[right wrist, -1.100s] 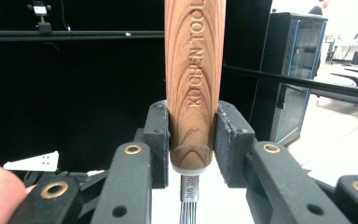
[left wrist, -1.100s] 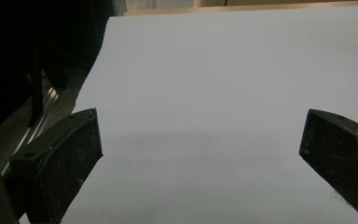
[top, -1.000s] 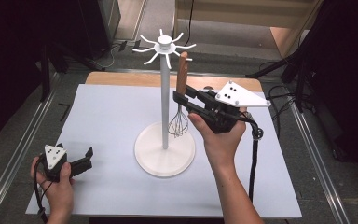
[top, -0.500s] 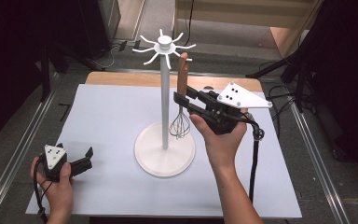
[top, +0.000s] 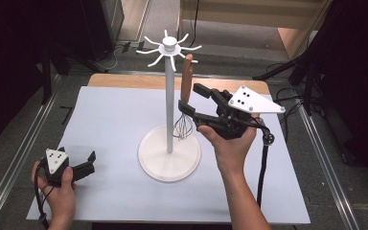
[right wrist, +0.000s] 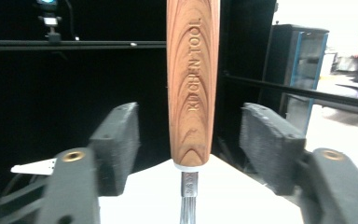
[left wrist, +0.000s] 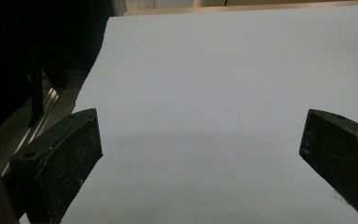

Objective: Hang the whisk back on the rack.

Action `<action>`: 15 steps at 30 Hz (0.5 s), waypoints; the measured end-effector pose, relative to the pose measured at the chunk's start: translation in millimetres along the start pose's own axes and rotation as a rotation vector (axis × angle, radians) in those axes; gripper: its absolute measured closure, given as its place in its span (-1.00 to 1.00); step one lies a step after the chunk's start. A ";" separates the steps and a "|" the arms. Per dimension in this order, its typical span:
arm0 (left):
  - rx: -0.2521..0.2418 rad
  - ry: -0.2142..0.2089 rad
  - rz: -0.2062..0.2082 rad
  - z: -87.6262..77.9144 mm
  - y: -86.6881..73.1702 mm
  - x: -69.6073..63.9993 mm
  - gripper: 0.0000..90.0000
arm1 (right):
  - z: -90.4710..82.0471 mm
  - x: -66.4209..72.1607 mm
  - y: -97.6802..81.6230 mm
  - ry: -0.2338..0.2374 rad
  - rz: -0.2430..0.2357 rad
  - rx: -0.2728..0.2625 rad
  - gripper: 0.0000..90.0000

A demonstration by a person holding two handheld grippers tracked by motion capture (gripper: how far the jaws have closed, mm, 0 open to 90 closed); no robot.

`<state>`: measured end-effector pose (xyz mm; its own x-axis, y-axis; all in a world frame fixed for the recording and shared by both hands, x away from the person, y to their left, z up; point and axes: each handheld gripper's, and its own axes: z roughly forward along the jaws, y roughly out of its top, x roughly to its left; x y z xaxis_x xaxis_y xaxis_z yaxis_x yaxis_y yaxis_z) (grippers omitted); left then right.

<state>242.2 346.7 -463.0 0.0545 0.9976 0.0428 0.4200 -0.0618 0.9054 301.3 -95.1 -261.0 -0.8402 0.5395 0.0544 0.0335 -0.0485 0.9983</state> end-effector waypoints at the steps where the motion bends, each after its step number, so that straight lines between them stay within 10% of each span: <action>1: 0.000 -0.001 0.001 0.0 0.0 0.0 -1.00 | -0.4 0.2 0.0 -0.010 -0.006 0.008 -0.33; 15: 0.002 0.001 0.003 -0.1 0.1 -0.1 -1.00 | -16.7 -6.9 -16.1 -0.039 -0.031 0.012 -0.70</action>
<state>242.1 346.6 -462.9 0.0551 0.9974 0.0459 0.4215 -0.0649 0.9045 297.5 -112.1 -277.8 -0.8192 0.5731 0.0241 0.0147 -0.0210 0.9997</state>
